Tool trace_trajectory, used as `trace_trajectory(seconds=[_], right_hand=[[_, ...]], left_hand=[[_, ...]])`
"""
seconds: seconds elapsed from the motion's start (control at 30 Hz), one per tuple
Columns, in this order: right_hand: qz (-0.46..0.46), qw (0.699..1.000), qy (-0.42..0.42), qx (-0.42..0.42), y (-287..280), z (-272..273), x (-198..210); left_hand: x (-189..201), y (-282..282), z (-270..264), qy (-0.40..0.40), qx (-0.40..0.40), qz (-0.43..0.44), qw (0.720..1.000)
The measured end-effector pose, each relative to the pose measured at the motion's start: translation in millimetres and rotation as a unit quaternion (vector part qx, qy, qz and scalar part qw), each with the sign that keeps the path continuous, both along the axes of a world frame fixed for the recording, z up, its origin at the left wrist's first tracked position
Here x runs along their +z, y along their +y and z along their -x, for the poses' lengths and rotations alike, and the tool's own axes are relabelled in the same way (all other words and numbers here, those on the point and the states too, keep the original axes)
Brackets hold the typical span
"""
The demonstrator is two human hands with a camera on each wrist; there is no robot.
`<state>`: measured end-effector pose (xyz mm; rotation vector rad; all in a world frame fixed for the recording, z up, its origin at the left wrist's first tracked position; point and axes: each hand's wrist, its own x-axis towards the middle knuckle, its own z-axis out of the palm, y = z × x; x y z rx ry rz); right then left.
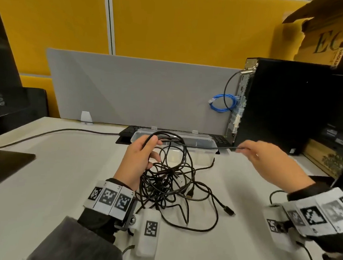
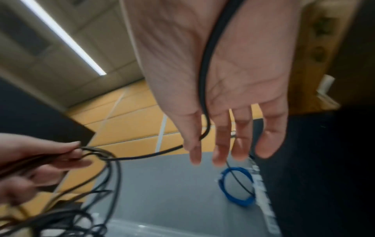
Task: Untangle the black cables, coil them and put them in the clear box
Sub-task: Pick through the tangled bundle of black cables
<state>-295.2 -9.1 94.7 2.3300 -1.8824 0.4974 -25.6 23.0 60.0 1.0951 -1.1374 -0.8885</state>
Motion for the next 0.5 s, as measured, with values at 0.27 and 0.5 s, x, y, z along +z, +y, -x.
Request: trace_trajectory(seconds=[0.27,0.5], right_hand=[[0.086,0.988,-0.008,0.129,33.9,-93.1,-5.9],[0.062,0.942,-0.269,0.191,18.3,-100.1,-20.8]], left_hand=[[0.5,6.6,10.6,-0.002,-0.049,0.027,0.998],[3.6,8.7,11.6,-0.016,-0.087,0.011,0.996]])
